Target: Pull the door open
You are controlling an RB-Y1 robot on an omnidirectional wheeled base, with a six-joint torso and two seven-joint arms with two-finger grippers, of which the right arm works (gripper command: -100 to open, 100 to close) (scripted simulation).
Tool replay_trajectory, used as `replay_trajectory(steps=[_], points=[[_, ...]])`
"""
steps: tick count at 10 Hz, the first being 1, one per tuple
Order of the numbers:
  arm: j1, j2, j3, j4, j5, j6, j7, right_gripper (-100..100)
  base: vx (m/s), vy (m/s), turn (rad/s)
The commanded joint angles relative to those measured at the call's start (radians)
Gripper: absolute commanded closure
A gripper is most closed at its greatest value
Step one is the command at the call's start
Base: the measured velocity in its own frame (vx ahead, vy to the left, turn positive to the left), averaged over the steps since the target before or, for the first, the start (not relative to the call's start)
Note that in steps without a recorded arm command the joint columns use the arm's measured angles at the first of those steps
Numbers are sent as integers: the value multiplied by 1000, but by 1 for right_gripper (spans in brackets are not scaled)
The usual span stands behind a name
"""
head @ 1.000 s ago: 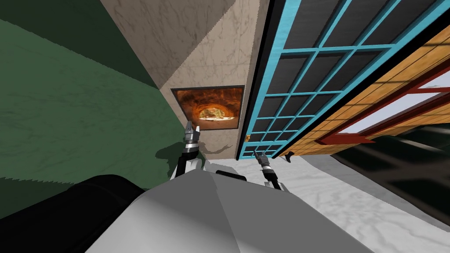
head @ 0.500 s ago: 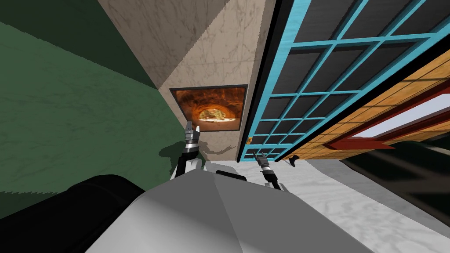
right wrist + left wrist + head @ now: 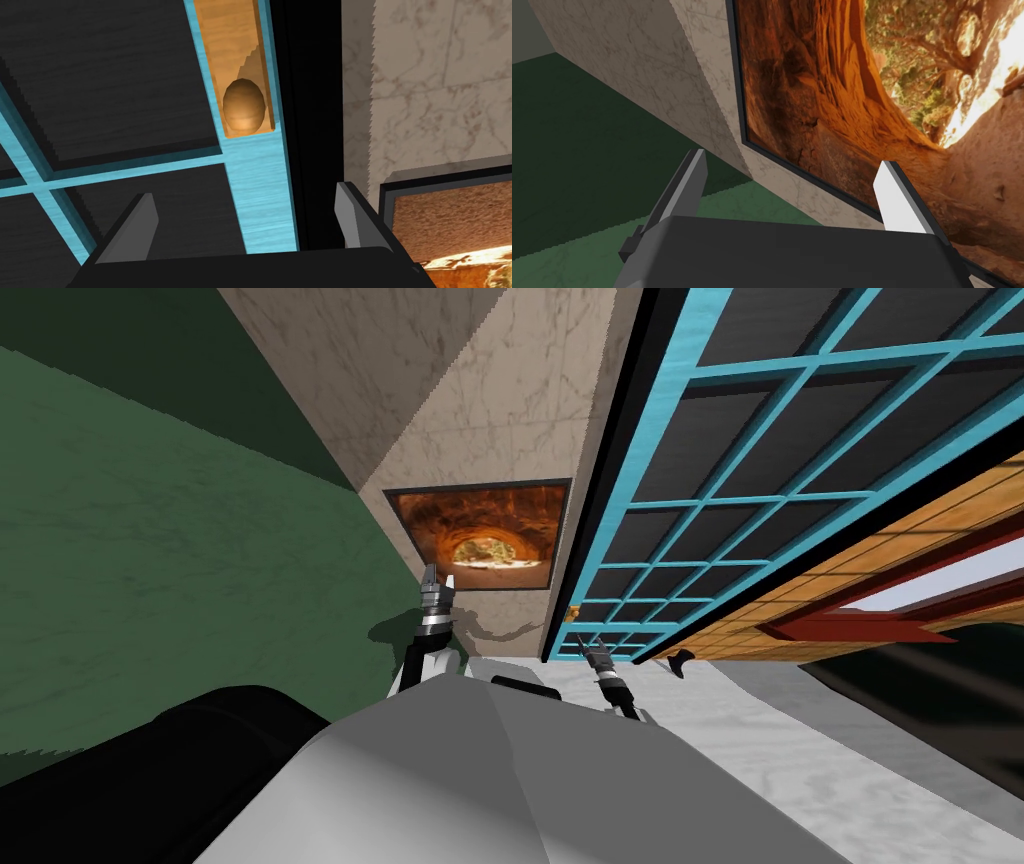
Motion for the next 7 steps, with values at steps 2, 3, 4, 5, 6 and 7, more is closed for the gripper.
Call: replay_trajectory(steps=[2,3,4,5,6,7], points=[[2,-22,-22,32,-17,-26,-7,-100,169,93,139],[7,-34,-35,44,-26,-38,-11,-100,201,82,210],[13,-45,-47,58,-35,-51,-14,-100,190,47,165],[18,-56,-59,70,-44,-63,-18,-100,207,41,186],[18,-56,-59,70,-44,-63,-18,-100,147,34,75],[26,-73,-79,90,-58,-83,-23,-100,175,41,221]])
